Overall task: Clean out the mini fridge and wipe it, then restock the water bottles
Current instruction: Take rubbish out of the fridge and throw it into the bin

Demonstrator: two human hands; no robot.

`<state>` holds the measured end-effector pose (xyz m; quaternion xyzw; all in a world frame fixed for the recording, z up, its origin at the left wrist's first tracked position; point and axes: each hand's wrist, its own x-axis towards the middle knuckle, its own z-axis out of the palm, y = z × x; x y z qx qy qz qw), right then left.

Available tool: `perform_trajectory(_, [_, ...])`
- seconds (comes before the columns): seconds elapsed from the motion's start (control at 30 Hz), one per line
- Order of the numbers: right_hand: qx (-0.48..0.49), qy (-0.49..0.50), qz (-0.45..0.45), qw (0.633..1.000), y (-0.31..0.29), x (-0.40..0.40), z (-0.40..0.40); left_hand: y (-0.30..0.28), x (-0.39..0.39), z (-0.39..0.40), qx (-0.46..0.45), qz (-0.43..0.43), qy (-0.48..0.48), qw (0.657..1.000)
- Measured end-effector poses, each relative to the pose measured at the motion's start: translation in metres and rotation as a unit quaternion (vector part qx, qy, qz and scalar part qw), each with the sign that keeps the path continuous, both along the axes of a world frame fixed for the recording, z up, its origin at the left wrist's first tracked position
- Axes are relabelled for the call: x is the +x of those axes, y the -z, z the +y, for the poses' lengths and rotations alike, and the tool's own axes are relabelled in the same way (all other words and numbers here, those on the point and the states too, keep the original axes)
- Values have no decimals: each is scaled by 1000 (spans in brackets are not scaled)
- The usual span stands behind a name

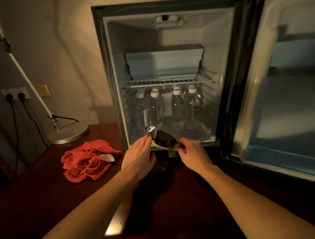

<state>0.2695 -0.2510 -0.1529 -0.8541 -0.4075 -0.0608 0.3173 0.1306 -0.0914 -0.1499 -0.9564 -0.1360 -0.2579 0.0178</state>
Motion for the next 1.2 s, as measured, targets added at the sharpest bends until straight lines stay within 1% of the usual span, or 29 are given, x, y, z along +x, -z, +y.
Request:
perform_trajectory(0.1, [21, 14, -20, 999, 3, 2, -34, -4, 5, -23, 3, -3, 19, 1000])
perform_trajectory(0.27, [43, 45, -35, 997, 3, 0, -95, -5, 11, -60, 6, 20, 35, 999])
perform_trajectory(0.47, [38, 97, -74, 992, 11, -15, -171, -4, 18, -115, 13, 26, 79, 996])
perform_trajectory(0.63, [35, 137, -78, 987, 18, -33, -228, -2, 19, -165, 35, 38, 129, 990])
perform_trajectory(0.9, [19, 234, -102, 967, 34, -61, -328, 8, 30, -256, 45, 58, 214, 974])
perform_trajectory(1.0, [12, 280, -95, 955, 42, -70, -371, 14, 39, -296, 45, 71, 250, 964])
perform_trajectory(1.1, [27, 314, -91, 945, 51, -77, -415, 21, 50, -337, 45, 86, 288, 953])
perform_trajectory(1.2, [21, 357, -49, 933, 63, -83, -457, 30, 59, -378, 46, 98, 331, 937])
